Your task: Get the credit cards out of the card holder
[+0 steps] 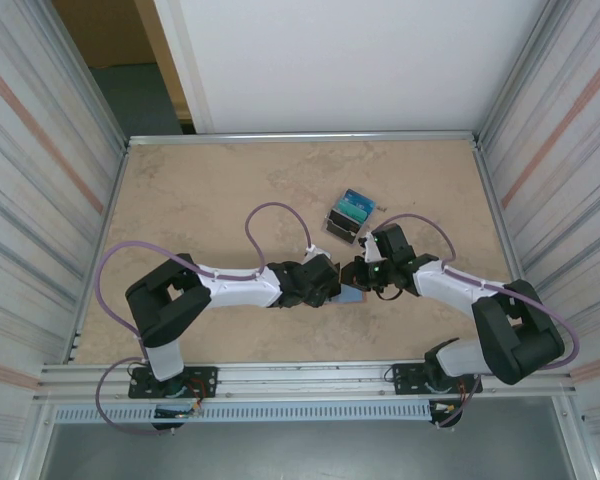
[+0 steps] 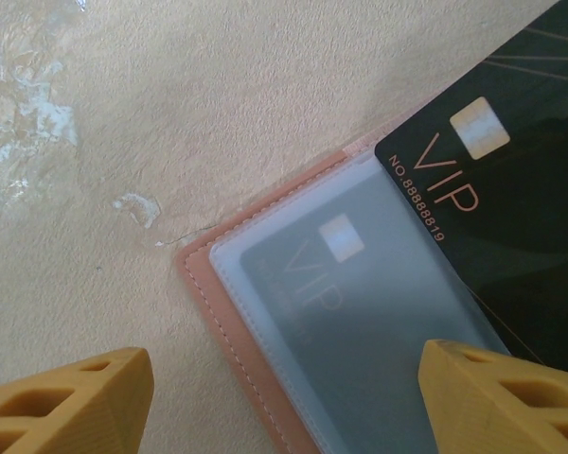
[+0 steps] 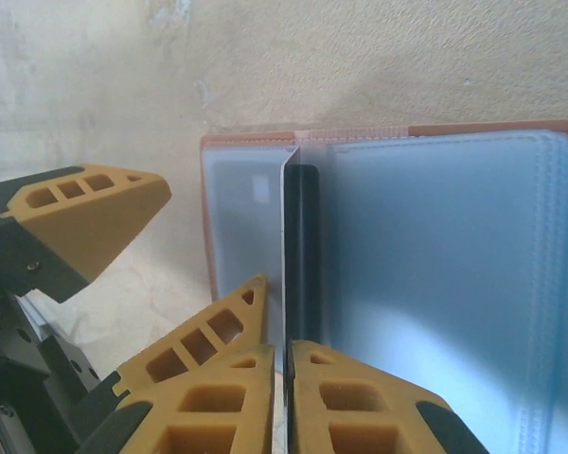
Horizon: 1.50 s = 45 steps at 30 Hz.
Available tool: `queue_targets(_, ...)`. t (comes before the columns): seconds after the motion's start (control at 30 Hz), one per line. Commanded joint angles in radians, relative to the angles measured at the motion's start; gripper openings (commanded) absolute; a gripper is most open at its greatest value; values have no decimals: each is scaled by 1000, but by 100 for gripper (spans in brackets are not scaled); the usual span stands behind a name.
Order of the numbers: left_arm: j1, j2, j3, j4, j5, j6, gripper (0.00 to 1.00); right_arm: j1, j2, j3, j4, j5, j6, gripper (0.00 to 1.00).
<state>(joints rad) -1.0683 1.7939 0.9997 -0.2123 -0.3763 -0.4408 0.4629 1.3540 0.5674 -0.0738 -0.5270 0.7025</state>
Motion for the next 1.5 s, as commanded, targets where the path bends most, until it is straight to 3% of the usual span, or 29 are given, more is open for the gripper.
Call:
queue_targets(0.0,-1,22,9,-24,-18,10,75,-3,11,-15,40,-23,23,15)
queue_targets(0.2,-1,15,2,-22,-22,6,75,9,55,1,45,1,14,16)
queue_targets(0.43,11,-8,-31,-18,-25,-13,74,47,92,69,-51,86,-35,0)
queue_targets(0.97,62,-101,-117,-25,-55,2,74,51,5,260,-344,267,-246,0)
queue_targets(1.27,59,-238,-102,-67,-56,14,81,-5,53,465,-428,326,-541,0)
queue_targets(1.37,59,-297,-120,-69,-62,3,96,-12,95,531,-448,366,-643,0)
queue_targets(1.47,59,-349,-148,-75,-79,-12,99,-14,139,593,-457,427,-730,0)
